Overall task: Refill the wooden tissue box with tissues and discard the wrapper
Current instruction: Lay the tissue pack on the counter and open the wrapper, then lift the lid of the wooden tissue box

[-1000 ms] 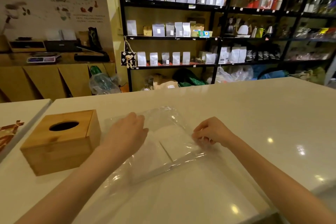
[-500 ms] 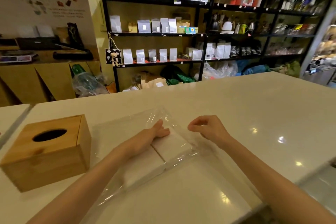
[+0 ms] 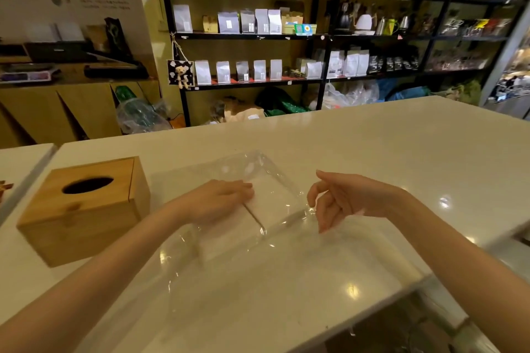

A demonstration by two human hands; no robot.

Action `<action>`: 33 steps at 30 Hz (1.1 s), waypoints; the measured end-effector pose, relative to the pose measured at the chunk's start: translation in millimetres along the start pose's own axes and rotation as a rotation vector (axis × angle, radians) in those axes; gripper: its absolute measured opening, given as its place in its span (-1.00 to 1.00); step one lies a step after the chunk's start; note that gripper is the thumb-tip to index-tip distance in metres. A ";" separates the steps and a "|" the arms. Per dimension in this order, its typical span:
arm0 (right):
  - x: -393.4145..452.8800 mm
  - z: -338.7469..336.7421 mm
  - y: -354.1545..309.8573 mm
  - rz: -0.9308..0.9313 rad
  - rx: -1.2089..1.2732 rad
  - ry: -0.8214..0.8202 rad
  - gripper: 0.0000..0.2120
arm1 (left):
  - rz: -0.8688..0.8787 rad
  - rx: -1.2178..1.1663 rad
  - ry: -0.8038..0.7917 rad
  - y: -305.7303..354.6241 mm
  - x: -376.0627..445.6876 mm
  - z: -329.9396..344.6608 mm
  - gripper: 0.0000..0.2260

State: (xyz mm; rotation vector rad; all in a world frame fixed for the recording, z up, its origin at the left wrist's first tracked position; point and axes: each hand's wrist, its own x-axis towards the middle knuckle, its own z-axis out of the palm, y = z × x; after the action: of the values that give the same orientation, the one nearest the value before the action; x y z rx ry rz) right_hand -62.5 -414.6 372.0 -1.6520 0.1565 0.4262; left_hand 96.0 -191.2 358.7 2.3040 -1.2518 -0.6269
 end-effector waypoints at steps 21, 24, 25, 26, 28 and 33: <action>40.4 76.9 10.3 -0.227 -1.128 0.481 -0.66 | 0.121 0.242 0.272 -6.1 -55.8 45.1 -0.30; 50.0 82.8 -4.5 -0.282 -1.149 0.527 -0.68 | 0.121 0.149 0.412 -5.0 -82.9 15.1 -0.54; 55.3 88.6 -11.4 -0.311 -1.147 0.526 -0.68 | 0.112 0.129 0.474 -6.2 -94.7 4.1 -0.55; 61.1 95.7 -19.0 -0.347 -1.139 0.511 -0.66 | 0.093 0.105 0.537 -10.3 -104.9 -6.3 -0.54; 76.6 113.5 -35.9 -0.426 -1.100 0.451 -0.63 | 0.011 0.048 0.669 -21.7 -123.8 -26.9 -0.48; 124.0 164.6 -73.3 -0.565 -1.013 0.310 -0.51 | -0.283 0.111 0.617 -66.9 -153.4 -65.5 -0.39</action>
State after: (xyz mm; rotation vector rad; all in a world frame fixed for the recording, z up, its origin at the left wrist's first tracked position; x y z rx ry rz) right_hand 46.8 -225.4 383.1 -2.6344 -0.3598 -0.2539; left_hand 103.0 -16.4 399.9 2.5031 -0.6910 0.0881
